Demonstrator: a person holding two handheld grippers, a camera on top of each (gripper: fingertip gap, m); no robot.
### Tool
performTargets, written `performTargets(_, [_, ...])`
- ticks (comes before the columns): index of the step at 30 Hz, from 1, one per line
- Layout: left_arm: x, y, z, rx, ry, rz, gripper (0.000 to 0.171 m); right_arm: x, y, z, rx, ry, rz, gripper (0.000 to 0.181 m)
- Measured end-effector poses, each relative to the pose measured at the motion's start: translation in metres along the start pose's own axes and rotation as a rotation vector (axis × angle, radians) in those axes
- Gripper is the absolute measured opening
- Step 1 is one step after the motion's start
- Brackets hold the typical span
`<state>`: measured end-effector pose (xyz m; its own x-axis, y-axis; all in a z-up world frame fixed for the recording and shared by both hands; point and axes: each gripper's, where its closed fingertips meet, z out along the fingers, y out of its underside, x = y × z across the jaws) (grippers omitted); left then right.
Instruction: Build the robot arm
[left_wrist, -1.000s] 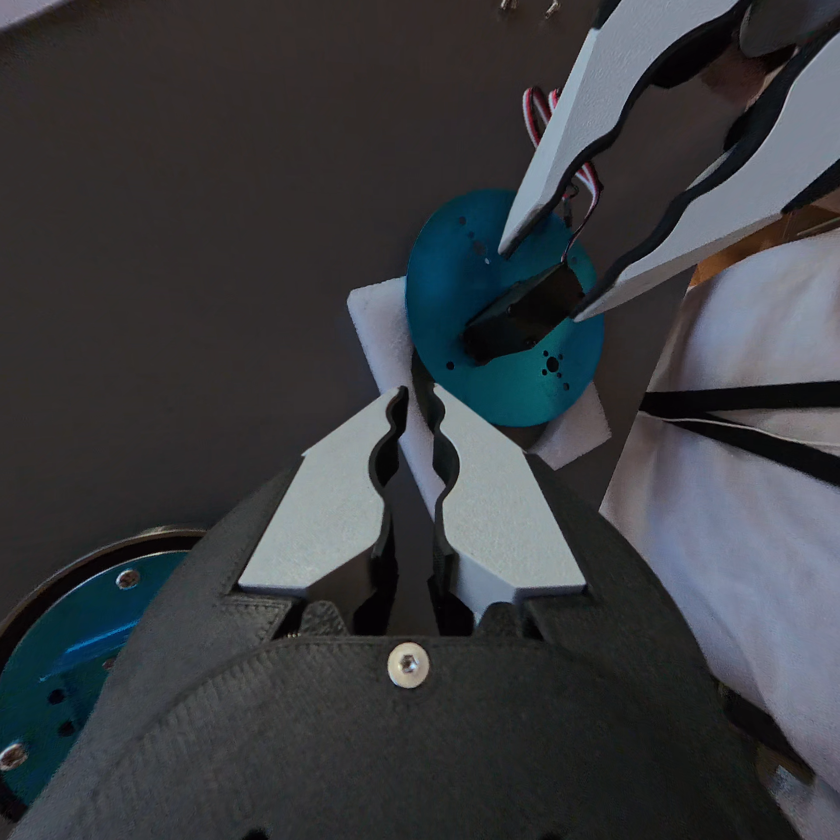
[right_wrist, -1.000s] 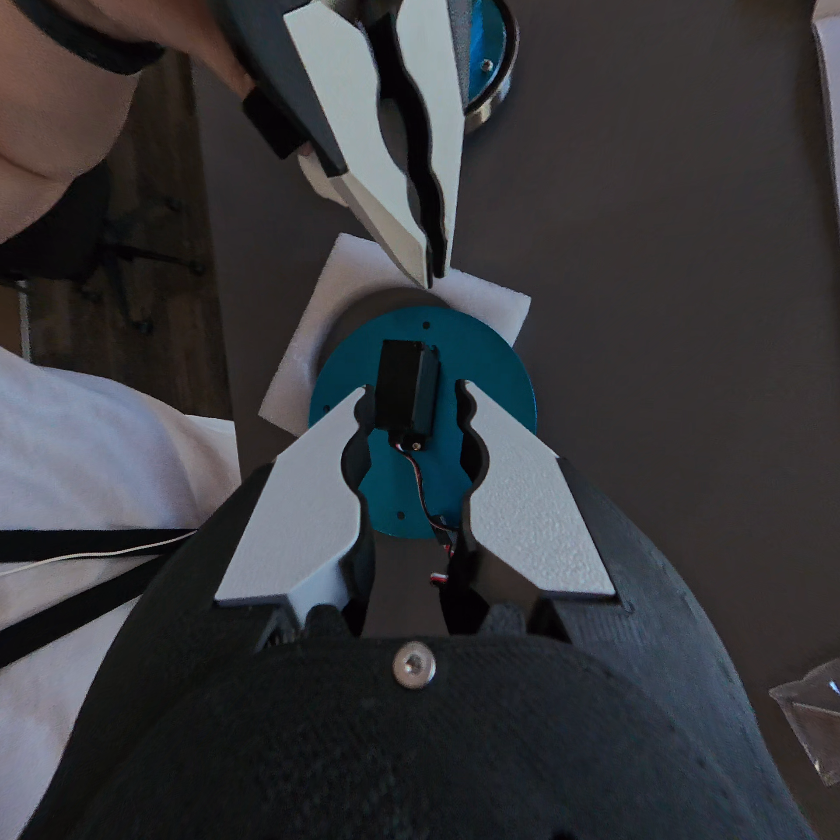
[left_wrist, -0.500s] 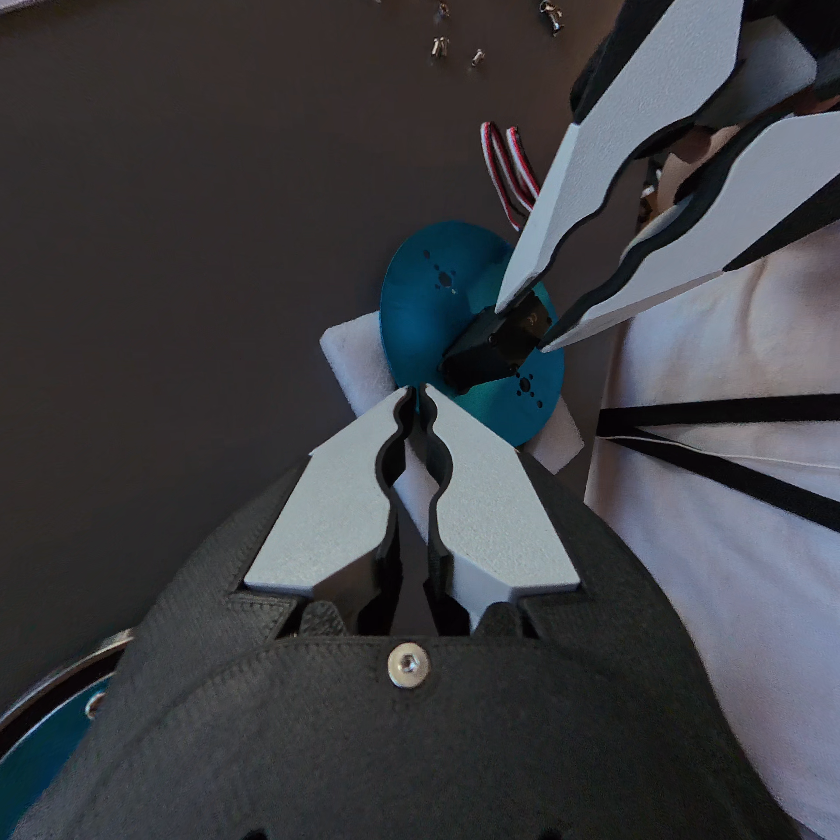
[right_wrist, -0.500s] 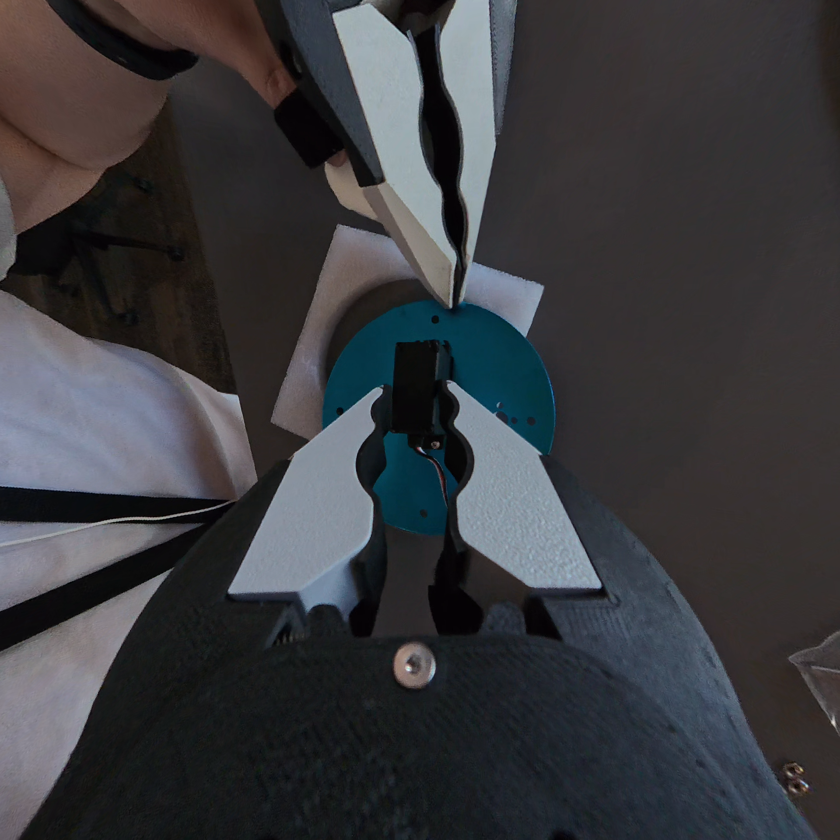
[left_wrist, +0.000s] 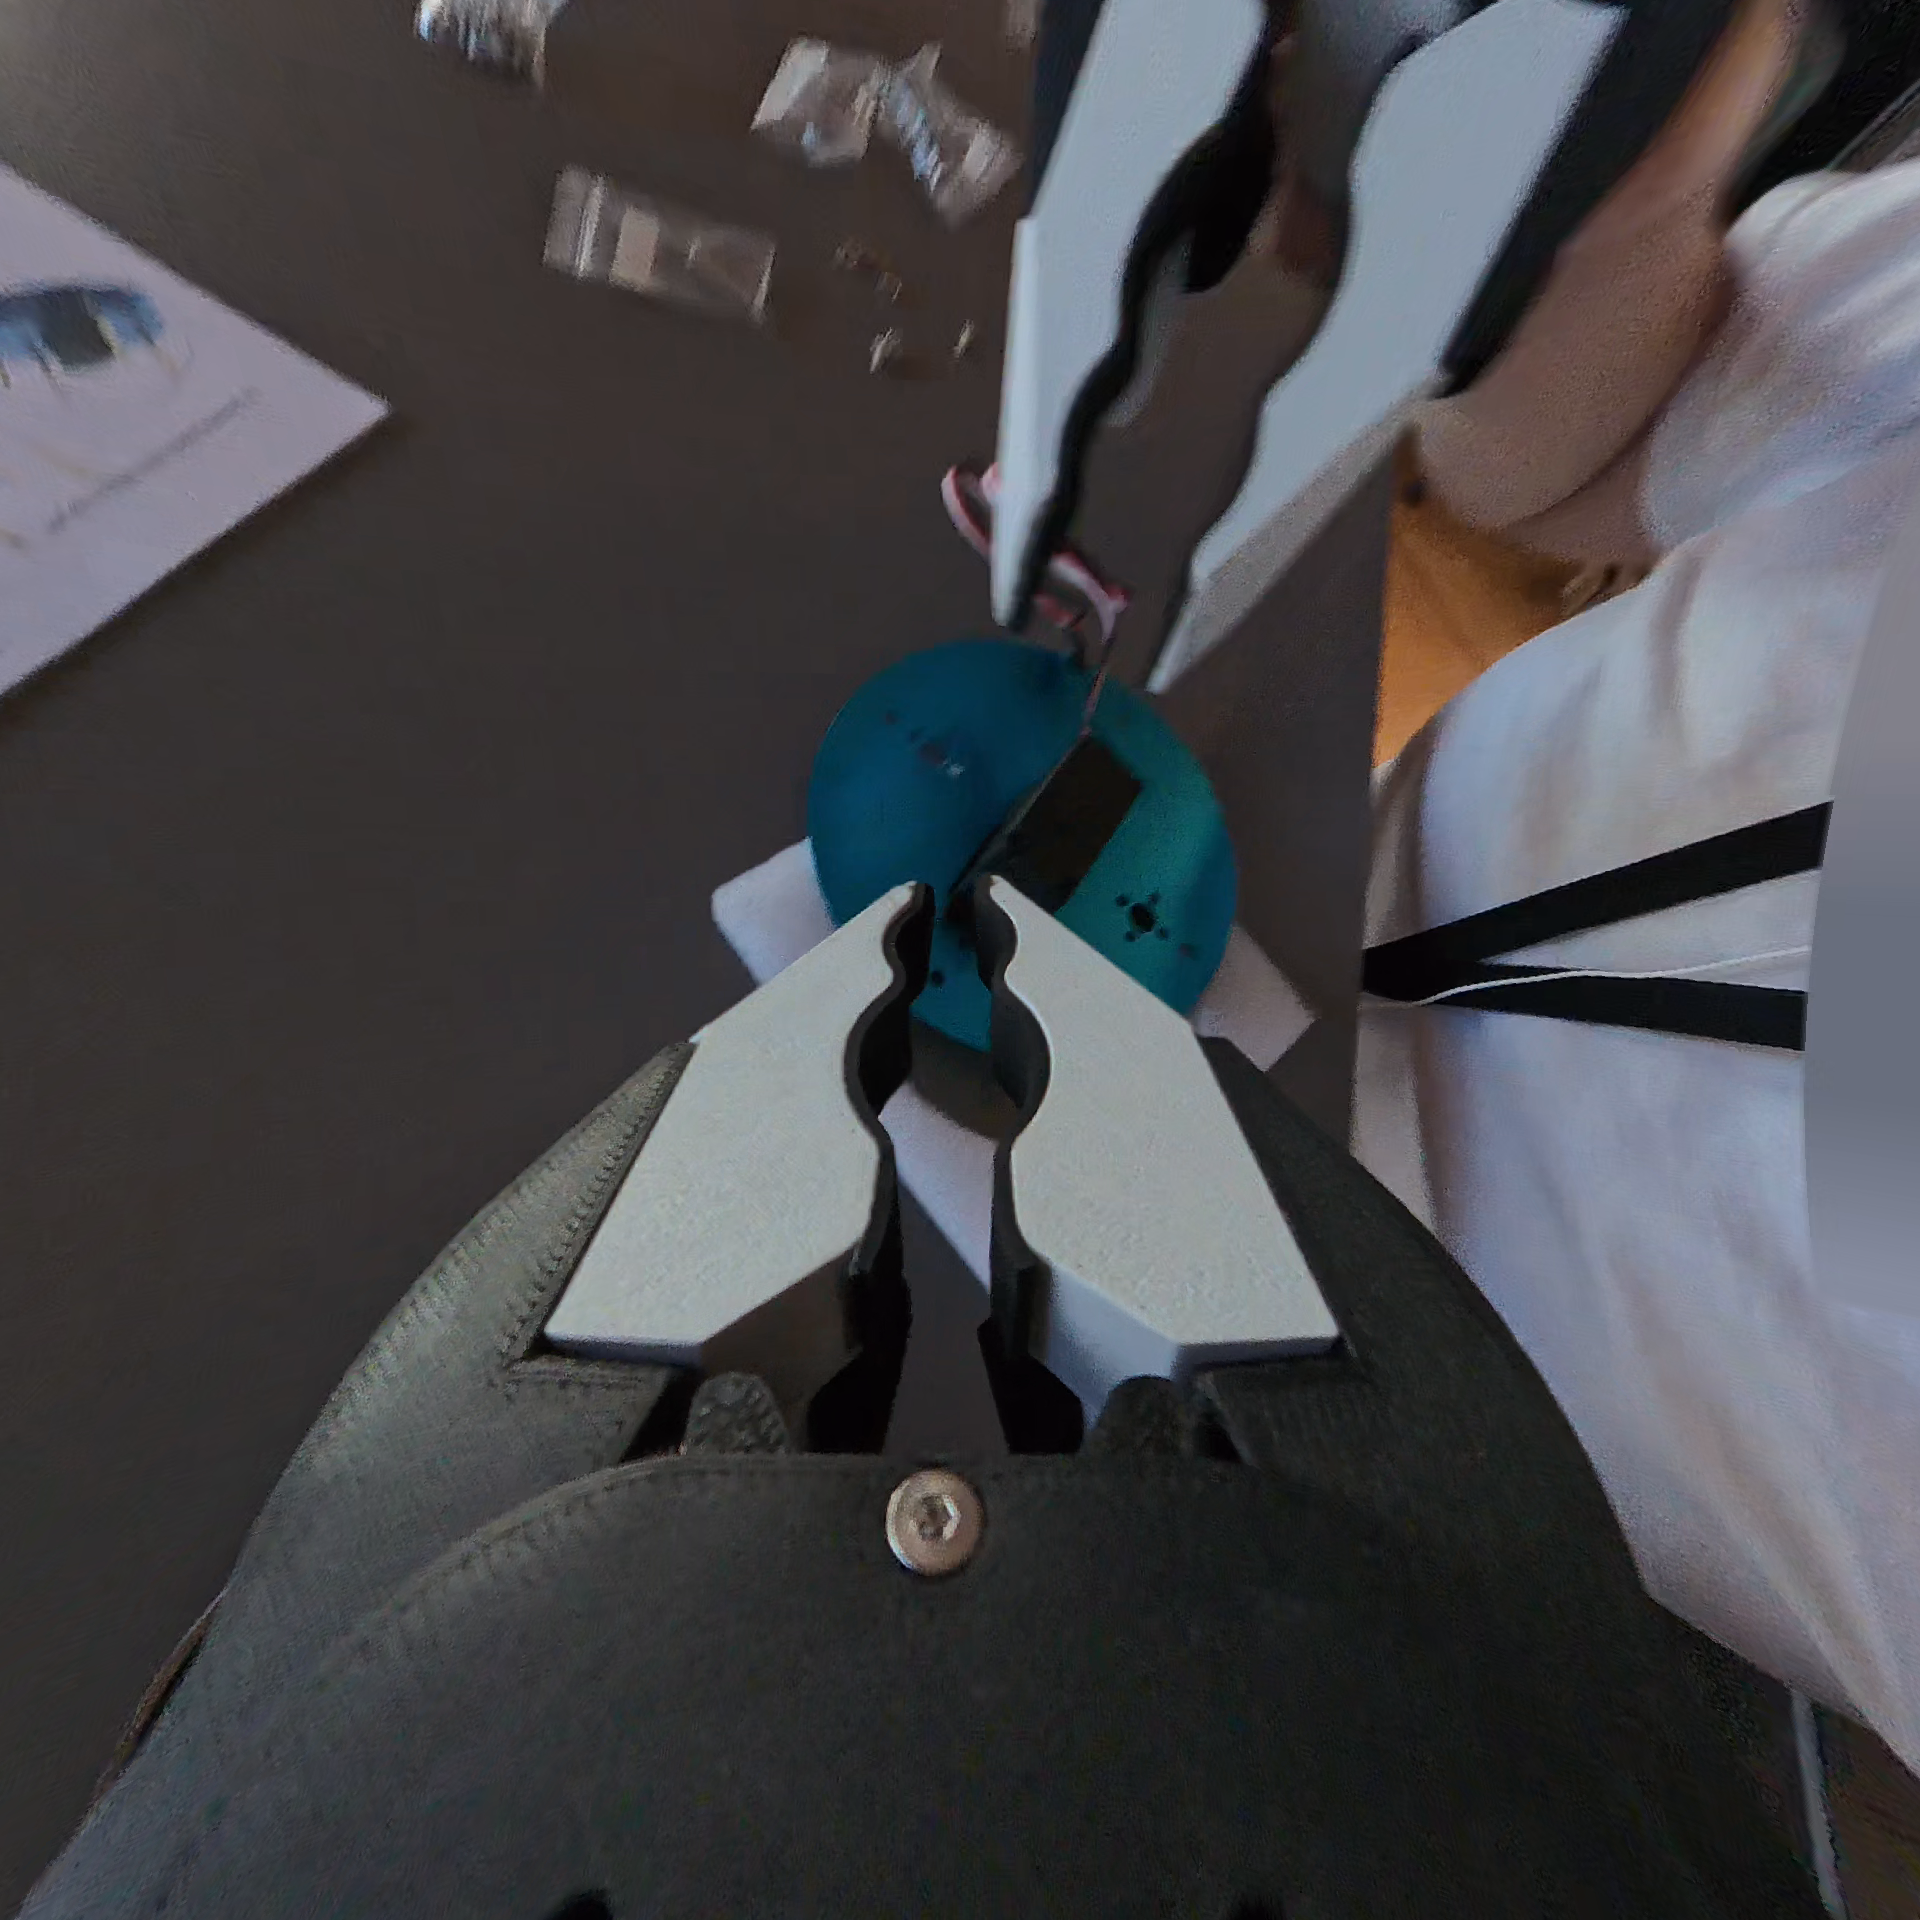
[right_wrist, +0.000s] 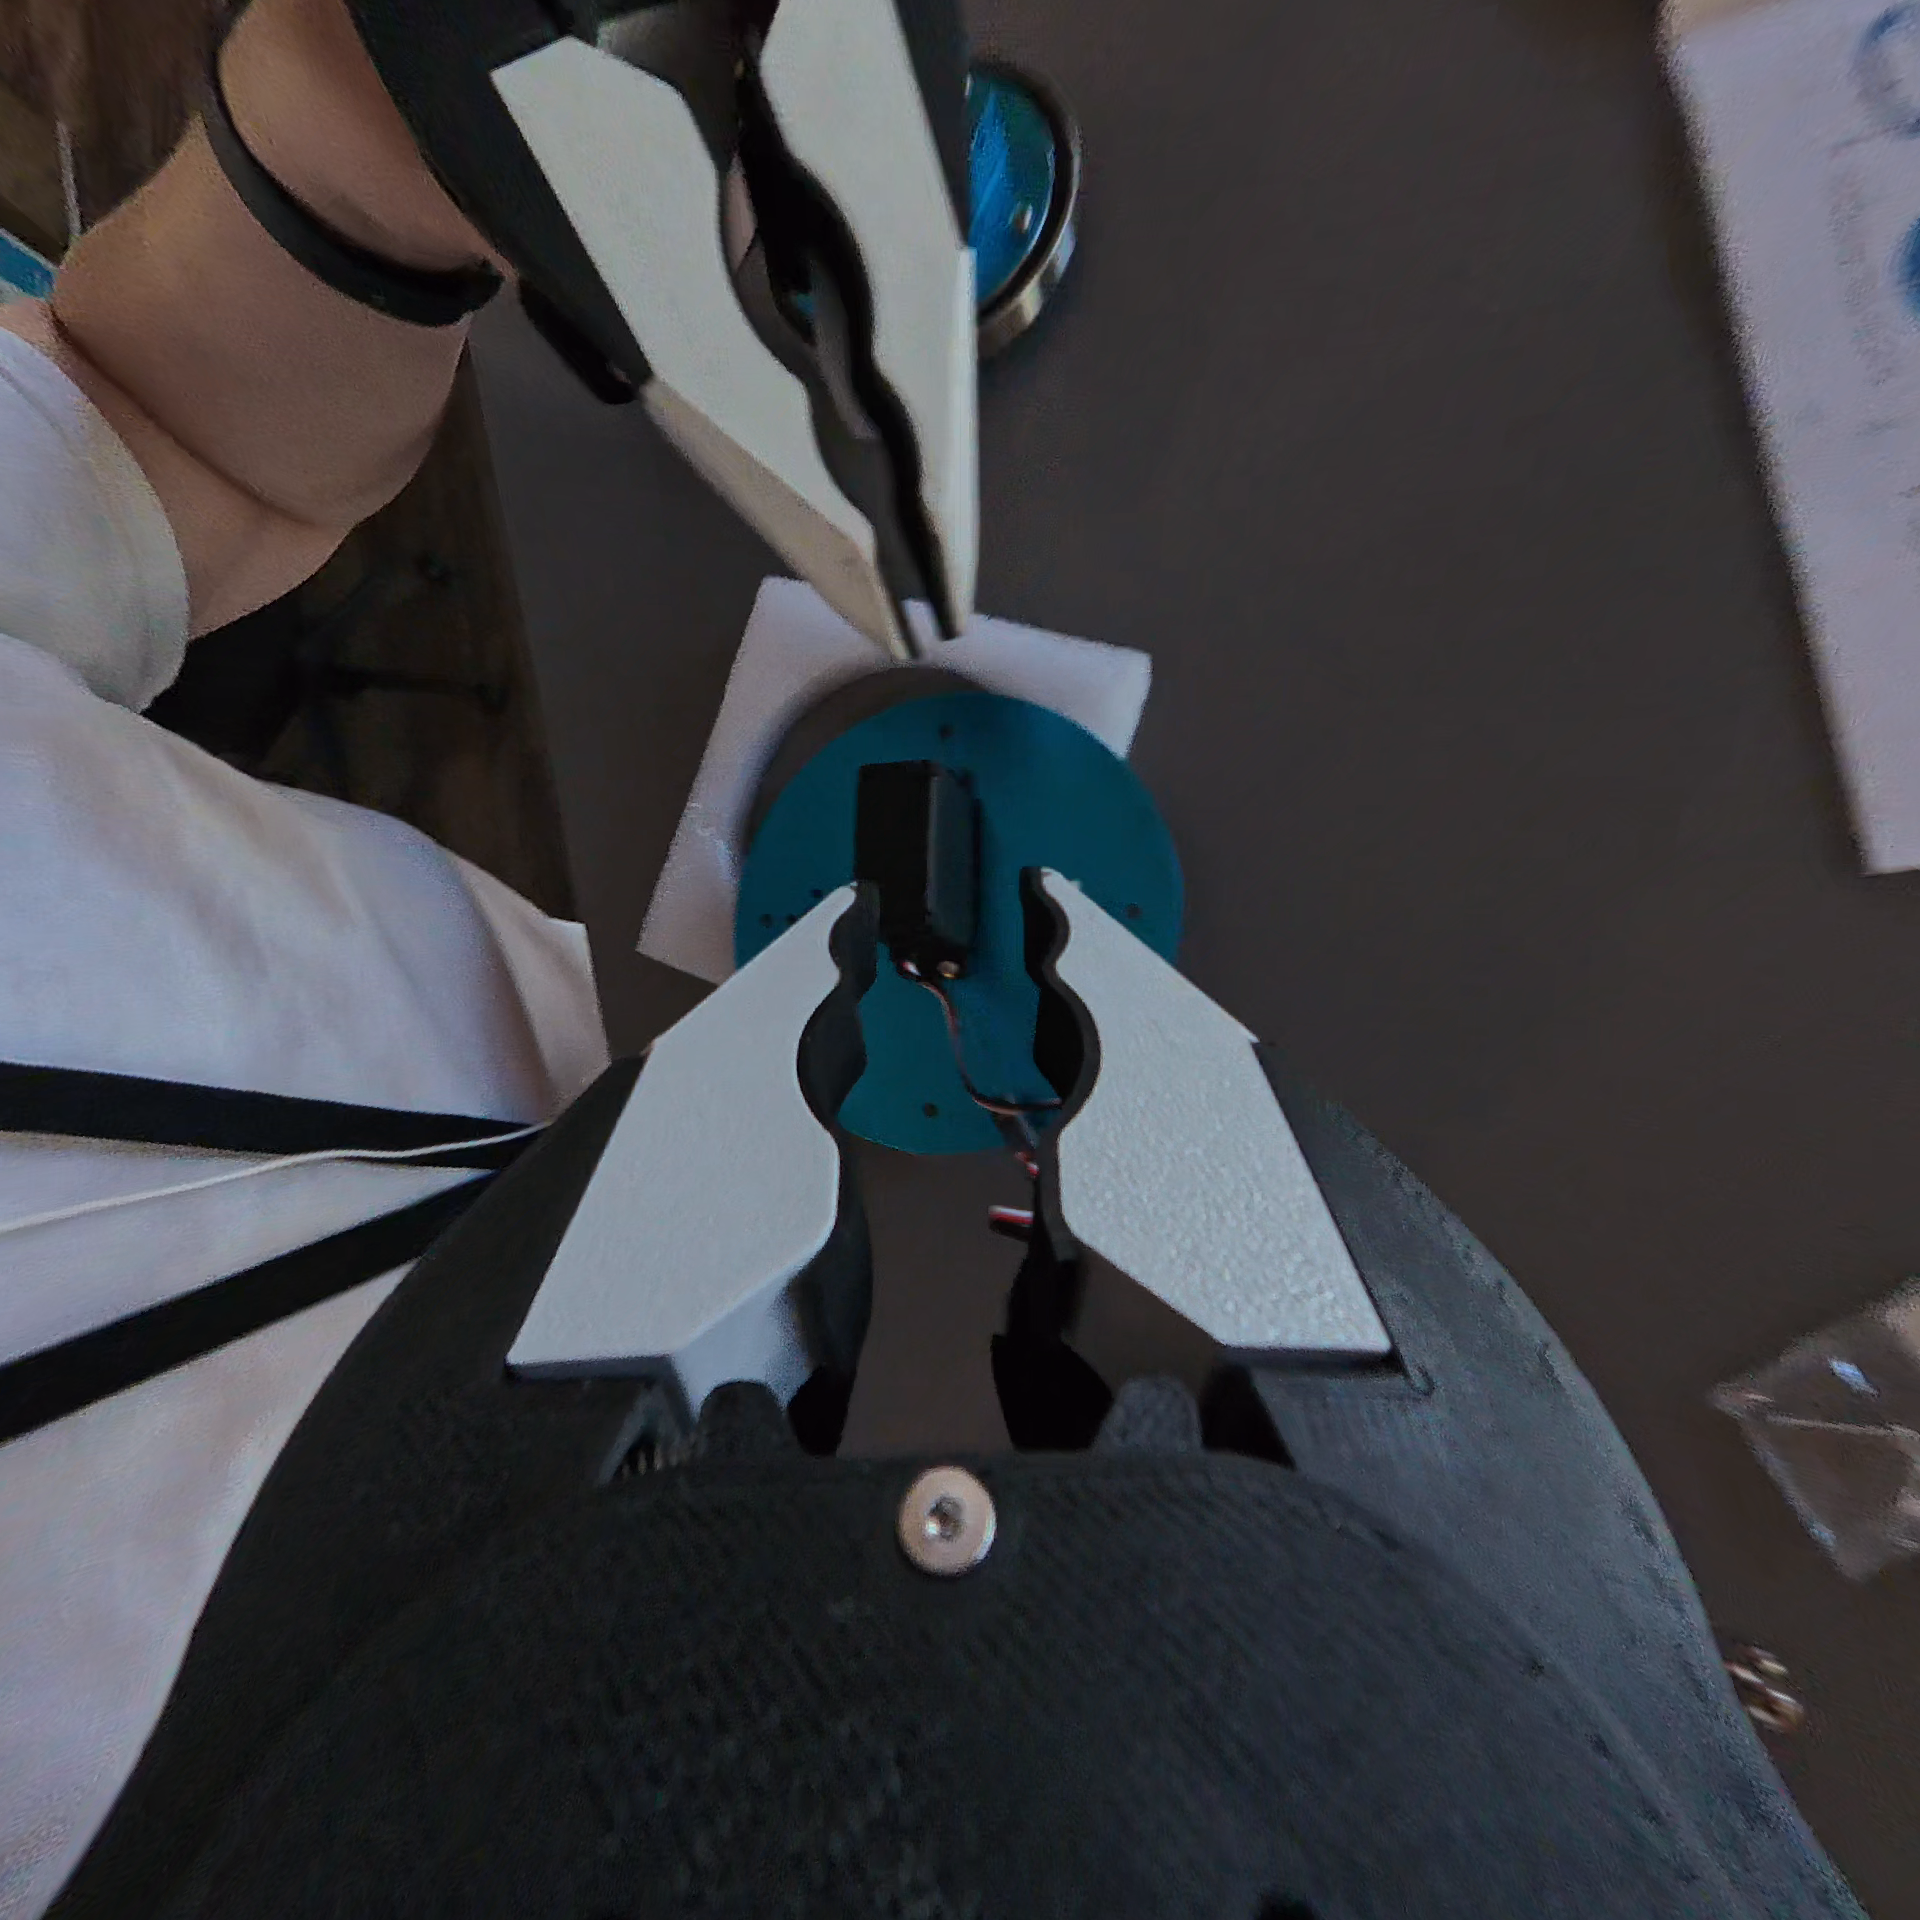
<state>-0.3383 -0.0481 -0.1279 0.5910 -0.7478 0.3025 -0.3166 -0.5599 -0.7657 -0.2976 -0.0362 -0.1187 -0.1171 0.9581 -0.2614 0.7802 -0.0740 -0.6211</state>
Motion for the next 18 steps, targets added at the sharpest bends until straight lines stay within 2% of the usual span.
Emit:
performTargets(2, [0.014,-0.007,-0.005,0.062,0.070,-0.007,0.007,0.009,-0.001,-0.015,0.070,0.029,-0.071,0.028])
performTargets(5, [0.018,-0.002,-0.005,0.062,0.084,-0.015,0.007,0.015,0.011,-0.029,0.120,0.024,-0.183,0.029])
performTargets(9, [0.020,0.001,0.007,0.043,0.062,-0.003,0.008,0.037,0.040,-0.047,0.132,0.079,-0.146,0.029])
performTargets(11, [0.017,0.001,0.010,0.027,0.037,-0.020,0.008,0.043,0.046,-0.066,0.212,0.097,-0.158,0.028])
performTargets(14, [0.021,-0.009,0.002,0.087,0.016,-0.056,0.007,0.054,0.050,-0.119,0.412,0.234,-0.279,0.031])
performTargets(16, [0.030,-0.019,-0.011,0.161,-0.022,-0.052,0.007,0.060,0.063,-0.152,0.489,0.287,-0.286,0.055])
performTargets(17, [0.033,-0.022,-0.018,0.191,-0.068,-0.032,0.007,0.066,0.073,-0.161,0.478,0.305,-0.271,0.069])
performTargets(18, [0.038,-0.026,-0.025,0.225,-0.125,-0.003,0.007,0.071,0.087,-0.165,0.426,0.313,-0.263,0.075])
